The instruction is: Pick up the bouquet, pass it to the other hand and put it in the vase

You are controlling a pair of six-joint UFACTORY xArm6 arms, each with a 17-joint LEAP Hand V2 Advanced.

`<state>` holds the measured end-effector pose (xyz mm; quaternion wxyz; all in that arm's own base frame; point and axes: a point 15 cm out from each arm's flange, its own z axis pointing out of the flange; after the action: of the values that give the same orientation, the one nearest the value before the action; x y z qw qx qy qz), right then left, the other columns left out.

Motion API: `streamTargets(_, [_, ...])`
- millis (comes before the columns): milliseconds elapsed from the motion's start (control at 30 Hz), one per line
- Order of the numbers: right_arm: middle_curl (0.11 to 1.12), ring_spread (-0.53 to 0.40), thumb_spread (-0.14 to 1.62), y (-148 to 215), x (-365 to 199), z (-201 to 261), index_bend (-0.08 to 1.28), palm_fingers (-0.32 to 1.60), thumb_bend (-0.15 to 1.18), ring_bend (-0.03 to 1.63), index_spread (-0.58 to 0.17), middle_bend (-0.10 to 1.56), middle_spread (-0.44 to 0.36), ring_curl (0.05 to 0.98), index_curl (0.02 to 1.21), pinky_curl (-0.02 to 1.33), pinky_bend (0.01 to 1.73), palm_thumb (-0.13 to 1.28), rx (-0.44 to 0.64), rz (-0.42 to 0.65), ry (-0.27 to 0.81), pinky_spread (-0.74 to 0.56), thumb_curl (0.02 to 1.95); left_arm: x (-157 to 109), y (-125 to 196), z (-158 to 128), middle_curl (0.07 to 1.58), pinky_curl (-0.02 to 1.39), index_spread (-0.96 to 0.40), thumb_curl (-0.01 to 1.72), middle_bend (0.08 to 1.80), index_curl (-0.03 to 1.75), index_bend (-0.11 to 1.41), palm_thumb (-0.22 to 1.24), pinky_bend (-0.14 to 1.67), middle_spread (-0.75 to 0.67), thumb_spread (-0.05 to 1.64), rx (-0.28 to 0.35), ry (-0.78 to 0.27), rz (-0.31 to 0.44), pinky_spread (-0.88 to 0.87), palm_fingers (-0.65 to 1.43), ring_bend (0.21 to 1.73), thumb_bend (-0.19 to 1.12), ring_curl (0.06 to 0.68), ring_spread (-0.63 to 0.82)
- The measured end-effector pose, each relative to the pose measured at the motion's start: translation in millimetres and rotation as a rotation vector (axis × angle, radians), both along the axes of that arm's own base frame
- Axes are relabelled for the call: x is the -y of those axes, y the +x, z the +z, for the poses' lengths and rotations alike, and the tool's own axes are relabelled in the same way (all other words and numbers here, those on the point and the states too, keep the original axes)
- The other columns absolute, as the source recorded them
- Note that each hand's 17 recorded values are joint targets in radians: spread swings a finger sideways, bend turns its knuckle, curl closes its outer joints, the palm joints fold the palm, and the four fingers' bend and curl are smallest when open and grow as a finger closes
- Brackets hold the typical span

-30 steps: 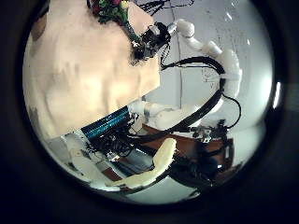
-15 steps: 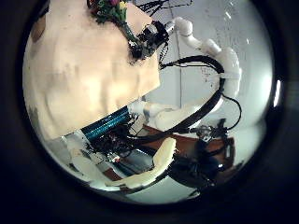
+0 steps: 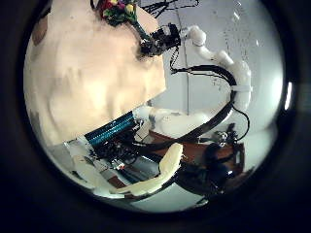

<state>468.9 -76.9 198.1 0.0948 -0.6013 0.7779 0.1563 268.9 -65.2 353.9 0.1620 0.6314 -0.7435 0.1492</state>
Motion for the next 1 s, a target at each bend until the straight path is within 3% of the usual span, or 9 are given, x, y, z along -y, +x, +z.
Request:
streamTargets(200, [0.67,-0.188,0.1,-17,-15,22,1.09,1.17,-0.02,1.42,-0.239,1.31,-0.12,0.573,0.78,0.63,1.3,1.22,-0.006,0.019,0.168,-0.23,0.87,0,-1,0,0.27,0.32,0.32,0.33,0.18,0.34,0.18,0.19,0.2,0.54,0.77,-0.003,-0.003,0.007,0.57,0.02,0.4,-0.04,0.213,0.64])
streamTargets(367, [0.67,-0.186,0.07,-24,-23,48,1.1,1.18,-0.02,1.42,-0.236,1.31,-0.119,0.574,0.77,0.67,1.26,1.21,0.024,0.033,0.229,-0.23,0.88,-4,1,2,0.27,0.31,0.32,0.33,0.18,0.34,0.18,0.19,0.2,0.53,0.77,0.005,-0.009,0.019,0.57,0.02,0.4,-0.04,0.214,0.64])
streamTargets(633, [0.67,-0.184,0.05,-33,-39,114,1.11,1.18,-0.02,1.42,-0.234,1.32,-0.118,0.574,0.77,0.72,1.23,1.2,0.133,0.065,0.331,-0.23,0.88,-5,2,0,0.27,0.31,0.32,0.33,0.19,0.34,0.18,0.19,0.2,0.53,0.77,-0.002,-0.014,0.04,0.57,0.03,0.4,-0.04,0.214,0.63])
streamTargets(1000, [0.66,-0.184,0.03,-42,-72,217,1.12,1.18,-0.02,1.43,-0.23,1.32,-0.118,0.573,0.76,0.79,1.18,1.2,0.314,0.124,0.6,-0.23,0.89,-9,16,13,0.29,0.29,0.31,0.32,0.2,0.35,0.19,0.17,0.18,0.49,0.77,0.015,-0.091,0.105,0.54,0.11,0.42,-0.04,0.22,0.6])
